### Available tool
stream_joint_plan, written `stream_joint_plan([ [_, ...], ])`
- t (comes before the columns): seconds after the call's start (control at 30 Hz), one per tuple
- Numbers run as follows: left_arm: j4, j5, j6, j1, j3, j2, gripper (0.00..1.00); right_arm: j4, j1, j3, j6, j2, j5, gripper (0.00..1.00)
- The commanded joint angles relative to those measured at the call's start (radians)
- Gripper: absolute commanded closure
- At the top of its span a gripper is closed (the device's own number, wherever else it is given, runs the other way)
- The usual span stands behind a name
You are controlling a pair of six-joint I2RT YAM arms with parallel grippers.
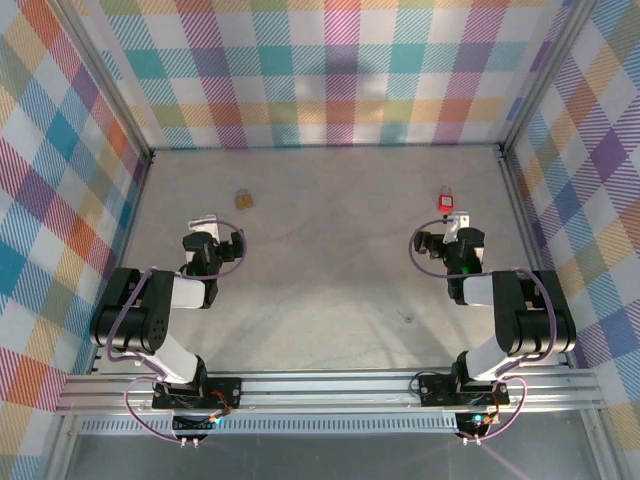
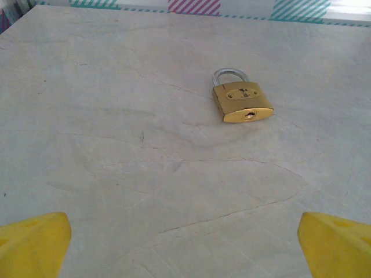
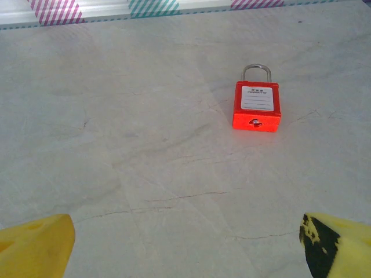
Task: Unlock with the key
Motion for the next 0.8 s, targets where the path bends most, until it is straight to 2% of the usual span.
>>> stream_joint_plan([
  [0.0, -0.002, 0.010, 0.004, 0.002, -0.004, -0.008, 0.00, 0.007, -0.005, 0.009, -0.004, -0.009, -0.021, 0.01],
  [0.47, 0.002, 0.013, 0.005, 0.003, -0.006, -0.010, 0.00, 0.008, -0.004, 0.009, -0.003, -0.016, -0.013, 0.01],
  [0.5, 0.006, 0.032, 0.015, 0.002, -0.007, -0.017, 0.00, -0.030, 0.003, 0.017, -0.006, -0.043, 0.002, 0.01],
  [0.53, -0.022, 0.056, 0.032, -0.003, -0.004, -0.044, 0.00, -0.128, 0.019, 0.038, -0.011, -0.094, 0.040, 0.01],
  [0.6, -0.184, 0.032, 0.040, -0.026, 0.043, -0.143, 0.00, -0.468, 0.038, 0.163, 0.065, -0.193, 0.097, 0.01],
  [0.67, -0.515, 0.008, -0.055, -0.034, 0.168, -0.247, 0.00, -0.708, 0.048, 0.264, 0.136, -0.277, 0.054, 0.01],
  [0.77, -0.805, 0.074, -0.233, -0.086, 0.310, -0.350, 0.00, -0.968, 0.094, 0.340, 0.250, -0.429, -0.045, 0.01],
])
